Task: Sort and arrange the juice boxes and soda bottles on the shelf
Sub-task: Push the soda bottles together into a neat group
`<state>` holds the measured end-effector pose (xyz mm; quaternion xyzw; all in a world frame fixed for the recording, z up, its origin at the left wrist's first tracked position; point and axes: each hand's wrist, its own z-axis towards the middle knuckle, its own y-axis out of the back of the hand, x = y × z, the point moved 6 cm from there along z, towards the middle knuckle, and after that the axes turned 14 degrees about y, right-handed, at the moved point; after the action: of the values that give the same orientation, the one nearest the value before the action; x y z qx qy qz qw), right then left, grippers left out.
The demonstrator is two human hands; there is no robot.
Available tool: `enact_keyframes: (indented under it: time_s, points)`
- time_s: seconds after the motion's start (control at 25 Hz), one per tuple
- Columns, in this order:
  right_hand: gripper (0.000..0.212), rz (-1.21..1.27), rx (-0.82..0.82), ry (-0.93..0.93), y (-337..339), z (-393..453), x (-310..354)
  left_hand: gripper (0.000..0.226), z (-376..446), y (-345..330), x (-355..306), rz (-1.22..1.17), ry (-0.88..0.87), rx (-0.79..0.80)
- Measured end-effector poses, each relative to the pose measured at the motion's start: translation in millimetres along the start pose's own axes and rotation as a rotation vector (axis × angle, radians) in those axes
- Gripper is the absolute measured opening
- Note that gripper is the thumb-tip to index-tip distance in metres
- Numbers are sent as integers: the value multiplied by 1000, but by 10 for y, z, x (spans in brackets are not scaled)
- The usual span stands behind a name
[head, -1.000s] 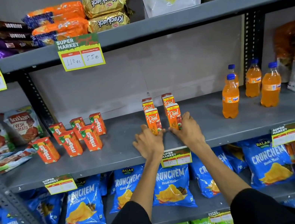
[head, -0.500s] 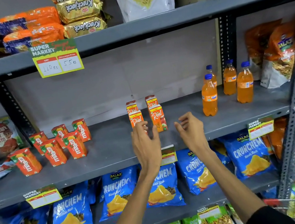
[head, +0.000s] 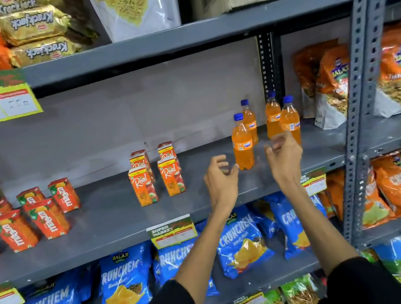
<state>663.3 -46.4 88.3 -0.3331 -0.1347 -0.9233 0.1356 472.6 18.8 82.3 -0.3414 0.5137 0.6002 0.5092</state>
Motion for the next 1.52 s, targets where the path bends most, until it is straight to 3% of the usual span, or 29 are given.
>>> enact_keyframes:
  time_s: [0.12,0.2,0.32,0.4,0.52,0.76,1.52]
  points:
    - [40,-152,-20,-122,148,208,-376,64,97,-323,0,40,51,49]
    - [67,-289,68,-250,146,307,-590,83,161,-497,13,71,100,72]
    - [90,-360,264,-283,21,459,-803,77,322,-689,37,95,181,103]
    - [84,-335,346,-268,-74,543,-925,58,399,-745,32,127,168,96]
    - [65,-269,356,-239,-114,612,-1021,56,464,-844,23,138,153,122]
    - [65,-194,276,-186,-68,595,-1024,53,498,-1289,-96,145,128,226]
    - [64,-248,333,-204,-87,549,-1076,69,521,-1455,-74,191,103,198]
